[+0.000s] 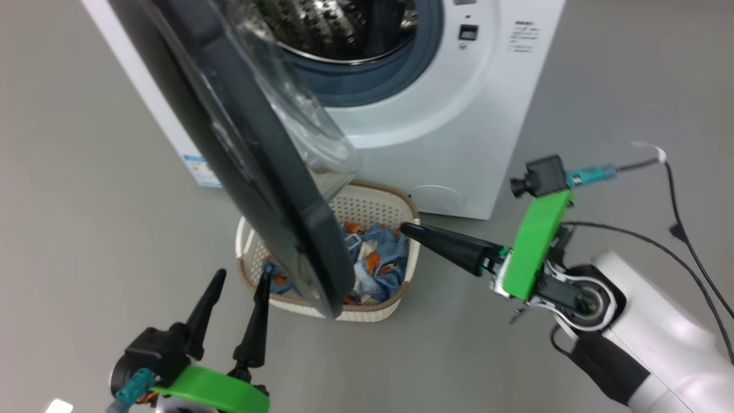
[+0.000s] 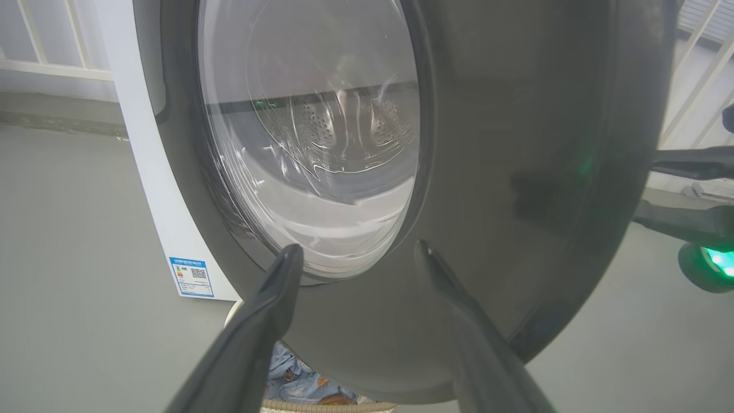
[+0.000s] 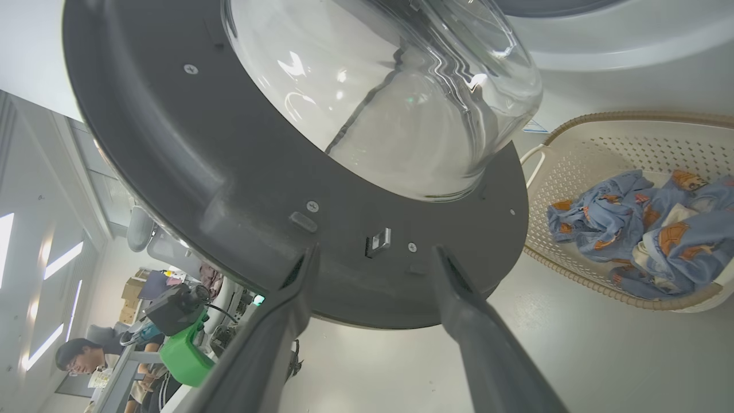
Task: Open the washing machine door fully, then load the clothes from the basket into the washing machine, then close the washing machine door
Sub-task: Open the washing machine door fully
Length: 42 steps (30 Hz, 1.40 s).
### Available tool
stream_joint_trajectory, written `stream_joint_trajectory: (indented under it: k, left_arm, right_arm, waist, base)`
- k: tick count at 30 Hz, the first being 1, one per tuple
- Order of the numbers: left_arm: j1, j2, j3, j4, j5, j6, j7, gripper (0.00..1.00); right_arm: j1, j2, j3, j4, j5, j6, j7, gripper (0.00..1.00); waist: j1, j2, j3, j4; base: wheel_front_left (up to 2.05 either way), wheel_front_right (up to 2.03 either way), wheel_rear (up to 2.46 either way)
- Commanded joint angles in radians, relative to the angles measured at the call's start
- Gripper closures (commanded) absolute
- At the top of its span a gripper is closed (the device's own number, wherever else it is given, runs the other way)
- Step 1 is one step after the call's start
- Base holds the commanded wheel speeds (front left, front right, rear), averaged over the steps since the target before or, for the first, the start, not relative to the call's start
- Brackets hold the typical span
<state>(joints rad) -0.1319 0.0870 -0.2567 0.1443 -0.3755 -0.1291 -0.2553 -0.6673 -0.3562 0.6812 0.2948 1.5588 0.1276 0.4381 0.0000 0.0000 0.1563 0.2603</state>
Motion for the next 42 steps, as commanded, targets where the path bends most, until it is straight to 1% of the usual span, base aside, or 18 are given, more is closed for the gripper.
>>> stream_joint_trajectory:
  k: [1, 5, 12, 19, 33, 42]
  left_arm:
    - [0.002, 0.028, 0.045, -0.019, -0.003, -0.002, -0.006, 0.0]
    - [0.02, 0.037, 0.063, -0.02, -0.006, -0.002, -0.006, 0.0]
    - [0.05, 0.048, 0.089, -0.025, -0.01, -0.002, -0.006, 0.0]
    - [0.066, 0.054, 0.108, -0.032, -0.009, -0.002, -0.006, 0.0]
    - [0.091, 0.051, 0.142, -0.038, -0.002, -0.002, -0.006, 0.0]
    - [0.106, 0.045, 0.154, -0.043, 0.004, -0.002, -0.006, 0.0]
  right_arm:
    - [0.039, -0.013, -0.007, -0.017, -0.019, 0.003, -0.035, 0.0]
    - [0.089, -0.044, -0.012, -0.012, -0.026, 0.003, -0.084, 0.0]
    - [0.186, -0.104, -0.023, -0.042, -0.017, 0.003, -0.147, 0.0]
    - [0.269, -0.156, -0.028, -0.051, -0.023, 0.003, -0.212, 0.0]
    - [0.376, -0.24, -0.002, -0.007, -0.083, 0.003, -0.402, 0.0]
    - [0.4, -0.268, 0.041, 0.026, -0.116, 0.003, -0.513, 0.0]
  waist:
    - [0.0, 0.0, -0.031, -0.039]
    - [0.0, 0.0, -0.05, -0.07]
    - [0.0, 0.0, -0.074, -0.117]
    - [0.0, 0.0, -0.08, -0.15]
    - [0.0, 0.0, -0.09, -0.18]
    - [0.0, 0.0, -0.095, -0.188]
  base:
    - [0.0, 0.0, 0.0]
    - [0.0, 0.0, 0.0]
    - [0.0, 0.0, 0.0]
    - [0.0, 0.0, 0.0]
    - [0.0, 0.0, 0.0]
    - [0.0, 0.0, 0.0]
